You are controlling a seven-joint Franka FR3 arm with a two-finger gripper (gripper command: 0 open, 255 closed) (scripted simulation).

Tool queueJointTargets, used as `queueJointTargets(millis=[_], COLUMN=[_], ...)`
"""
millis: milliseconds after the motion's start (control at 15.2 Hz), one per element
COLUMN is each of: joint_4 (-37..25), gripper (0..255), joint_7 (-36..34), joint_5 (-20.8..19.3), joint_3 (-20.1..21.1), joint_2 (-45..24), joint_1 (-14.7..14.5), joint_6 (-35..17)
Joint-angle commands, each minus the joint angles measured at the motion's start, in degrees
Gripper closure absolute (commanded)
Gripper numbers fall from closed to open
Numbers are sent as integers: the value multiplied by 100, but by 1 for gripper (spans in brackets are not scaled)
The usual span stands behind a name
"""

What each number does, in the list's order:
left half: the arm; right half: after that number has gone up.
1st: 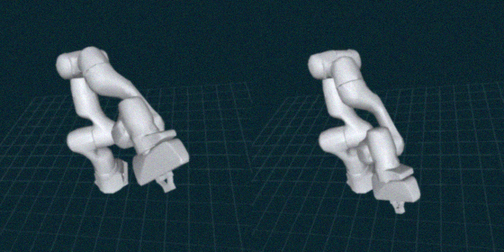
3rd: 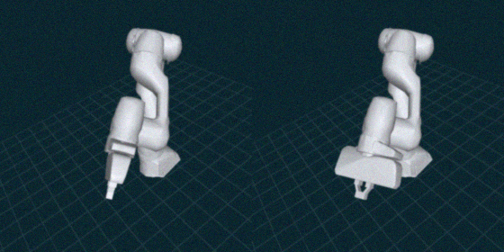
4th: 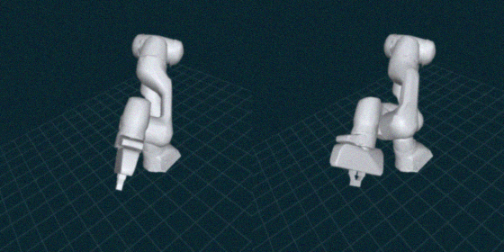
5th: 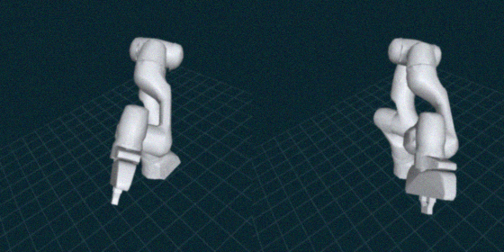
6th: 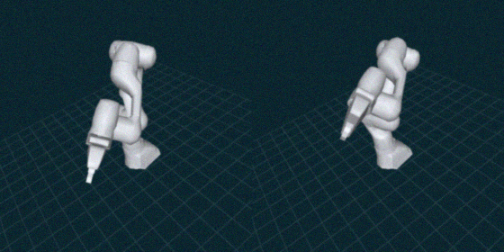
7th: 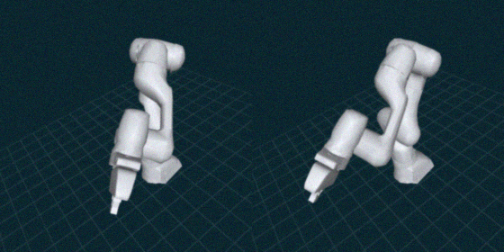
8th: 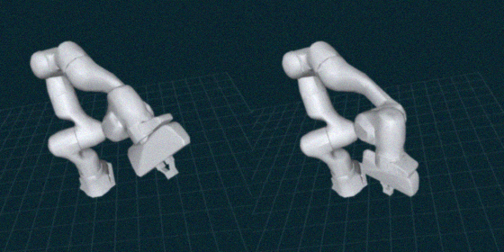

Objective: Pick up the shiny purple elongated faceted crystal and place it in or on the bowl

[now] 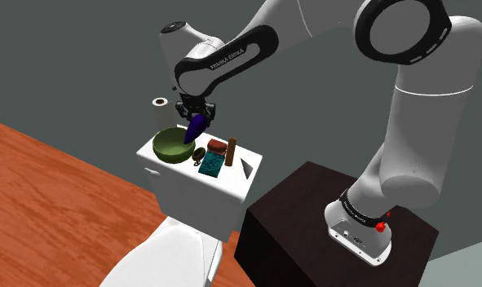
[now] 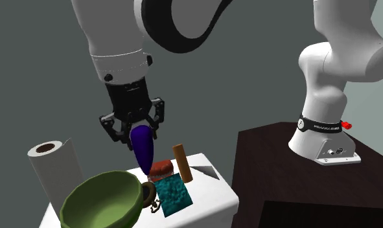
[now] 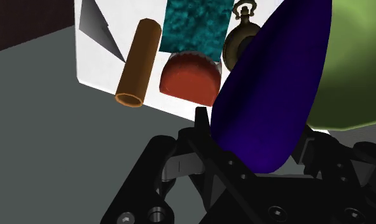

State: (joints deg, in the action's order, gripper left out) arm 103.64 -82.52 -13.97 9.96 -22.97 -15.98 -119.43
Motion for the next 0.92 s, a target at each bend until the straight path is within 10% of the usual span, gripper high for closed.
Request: queueJointTargets(millis=[0, 330, 858], joint_4=[-741, -3117, -2919], gripper=[255, 255, 255], joint_7=[-8, 44, -36], joint_5=[-34, -100, -152], joint_3=[-10, -60, -97], joint_2=[-465, -1891, -2143], joint_1=[-83, -390, -395], joint_6=[287, 1246, 803])
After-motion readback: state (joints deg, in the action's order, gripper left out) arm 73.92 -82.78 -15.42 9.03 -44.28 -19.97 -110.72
